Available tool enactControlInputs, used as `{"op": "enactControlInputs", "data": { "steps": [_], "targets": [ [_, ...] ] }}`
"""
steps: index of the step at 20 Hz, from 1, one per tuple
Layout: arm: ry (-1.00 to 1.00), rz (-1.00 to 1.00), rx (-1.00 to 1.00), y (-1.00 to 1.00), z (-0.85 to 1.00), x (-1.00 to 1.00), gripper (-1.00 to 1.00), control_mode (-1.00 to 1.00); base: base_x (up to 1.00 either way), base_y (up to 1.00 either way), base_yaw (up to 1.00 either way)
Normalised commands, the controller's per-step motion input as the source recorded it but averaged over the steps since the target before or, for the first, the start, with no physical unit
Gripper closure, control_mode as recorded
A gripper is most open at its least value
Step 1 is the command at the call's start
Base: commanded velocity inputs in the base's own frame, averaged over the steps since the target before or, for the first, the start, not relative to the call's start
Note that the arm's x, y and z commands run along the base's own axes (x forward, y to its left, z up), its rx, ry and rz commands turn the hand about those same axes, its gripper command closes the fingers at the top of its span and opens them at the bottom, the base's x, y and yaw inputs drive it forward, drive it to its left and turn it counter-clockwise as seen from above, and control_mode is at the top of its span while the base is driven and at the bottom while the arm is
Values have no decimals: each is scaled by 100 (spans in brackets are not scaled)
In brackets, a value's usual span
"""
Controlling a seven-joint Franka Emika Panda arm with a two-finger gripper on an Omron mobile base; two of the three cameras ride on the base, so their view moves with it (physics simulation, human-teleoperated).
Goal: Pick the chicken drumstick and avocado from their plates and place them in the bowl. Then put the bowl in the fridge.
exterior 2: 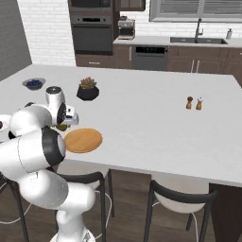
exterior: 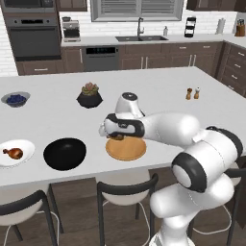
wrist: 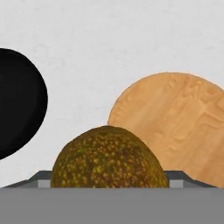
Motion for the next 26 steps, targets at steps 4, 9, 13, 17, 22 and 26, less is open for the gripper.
{"op": "enactControlInputs", "data": {
  "steps": [4, 9, 13, 17, 22, 26],
  "targets": [
    [27, 1, 11, 100, 34, -38, 100, -100, 0, 0, 0],
    [12, 0, -10, 100, 0, -15, 100, -100, 0, 0, 0],
    [0, 0, -23, 100, -11, 7, 100, -100, 0, 0, 0],
    [0, -3, -10, 83, -20, 17, 100, -100, 0, 0, 0],
    [0, -13, -2, 35, -50, 55, 100, -100, 0, 0, 0],
    [0, -5, 0, 13, -52, 11, 100, -100, 0, 0, 0]
  ]
}}
